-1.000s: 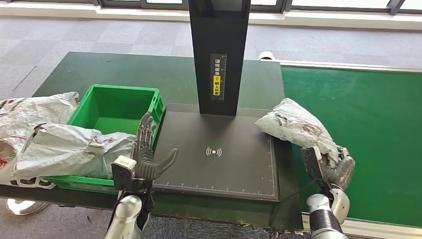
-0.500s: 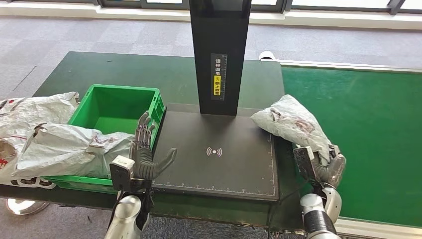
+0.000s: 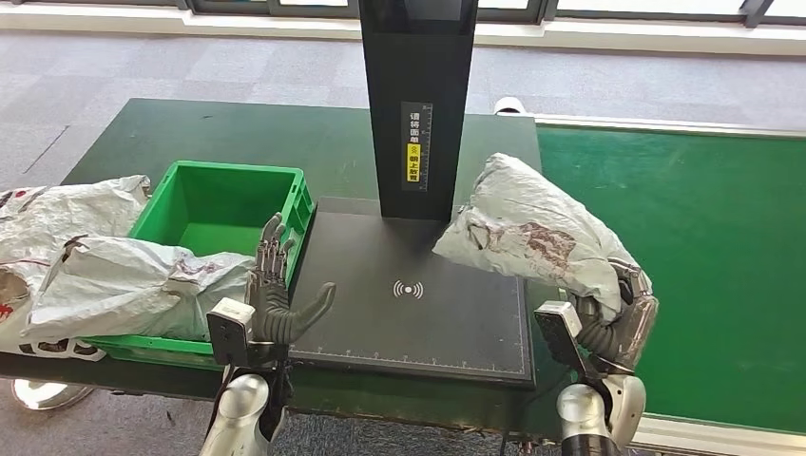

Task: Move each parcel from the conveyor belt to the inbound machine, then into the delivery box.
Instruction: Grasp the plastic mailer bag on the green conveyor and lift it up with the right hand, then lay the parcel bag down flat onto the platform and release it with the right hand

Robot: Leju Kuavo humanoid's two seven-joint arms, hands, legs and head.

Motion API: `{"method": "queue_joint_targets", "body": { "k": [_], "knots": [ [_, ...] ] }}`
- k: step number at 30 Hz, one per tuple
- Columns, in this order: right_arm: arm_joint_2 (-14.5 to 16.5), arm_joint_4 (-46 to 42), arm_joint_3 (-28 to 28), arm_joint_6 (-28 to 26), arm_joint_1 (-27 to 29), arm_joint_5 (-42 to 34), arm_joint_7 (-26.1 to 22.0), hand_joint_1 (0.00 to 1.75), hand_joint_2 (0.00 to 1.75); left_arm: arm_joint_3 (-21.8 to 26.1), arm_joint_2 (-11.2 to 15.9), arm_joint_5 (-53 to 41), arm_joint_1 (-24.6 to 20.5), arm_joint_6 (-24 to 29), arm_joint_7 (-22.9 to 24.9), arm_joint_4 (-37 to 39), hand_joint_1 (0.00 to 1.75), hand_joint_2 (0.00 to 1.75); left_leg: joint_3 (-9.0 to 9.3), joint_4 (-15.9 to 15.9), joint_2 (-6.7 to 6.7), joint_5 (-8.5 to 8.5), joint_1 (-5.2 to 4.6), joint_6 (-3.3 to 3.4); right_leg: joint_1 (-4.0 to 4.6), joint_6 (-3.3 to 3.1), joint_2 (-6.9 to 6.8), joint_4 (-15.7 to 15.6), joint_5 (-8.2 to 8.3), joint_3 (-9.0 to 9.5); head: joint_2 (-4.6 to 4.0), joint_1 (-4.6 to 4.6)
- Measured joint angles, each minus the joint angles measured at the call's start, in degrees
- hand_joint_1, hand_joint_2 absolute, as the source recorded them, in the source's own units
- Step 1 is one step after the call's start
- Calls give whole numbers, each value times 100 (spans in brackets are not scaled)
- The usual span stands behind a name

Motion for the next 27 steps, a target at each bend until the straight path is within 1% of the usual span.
{"method": "queue_joint_targets", "body": {
  "k": [3, 6, 10, 15, 20, 25, 26, 27],
  "knots": [
    [68, -271, 205, 2, 77, -5, 154, 175, 175, 0, 0, -18, 1, 0, 0, 0, 0, 175, 0, 0, 0, 0, 0, 0, 0, 0, 0, 0, 0, 1, 0, 0],
    [58, -408, 452, 3, 127, -159, 336, 175, 175, 0, 0, -46, 3, 0, 0, -1, 0, 175, 0, 1, 1, 0, 0, 0, -2, 1, 0, 0, 1, 2, 0, 0],
    [25, -458, 734, 8, 182, -250, 427, 175, 175, 0, 1, -54, 3, 0, 0, -4, 0, 175, 0, 2, 0, 0, -1, 1, -6, 1, 0, 0, 1, 2, 0, 0],
    [-3, -489, 873, 48, 212, -267, 467, 175, 175, 0, 2, -56, 4, 0, -2, -19, 0, 175, -1, 2, 0, 0, -1, 1, -6, 1, 1, 0, 1, 1, 0, 0],
    [-74, -434, 1006, 185, 186, -159, 713, 175, 175, 0, 2, -62, 4, -2, -1, -20, 0, 175, -1, 2, 0, 0, -1, 1, -6, 1, 0, 0, 1, 1, 0, 0],
    [-125, -335, 1058, 194, 136, -52, 861, 175, 175, 0, 2, -67, 3, -10, 0, -20, 0, 175, -1, 1, 0, 0, -1, 0, -3, 0, 0, 0, 1, 1, 0, 0],
    [-140, -269, 1058, 193, 99, -1, 947, 162, 175, 0, 2, -71, 3, -16, 0, -20, 0, 175, 0, 1, 0, 0, -1, 0, -2, 0, 1, 0, 1, 1, 0, 0],
    [-159, -164, 1058, 189, 51, 46, 1039, 120, 175, 0, 2, -74, 3, -23, 0, -20, 0, 175, 0, 1, 1, 0, -1, 0, -1, 0, 1, 0, 1, 1, 0, 0]
  ]
}}
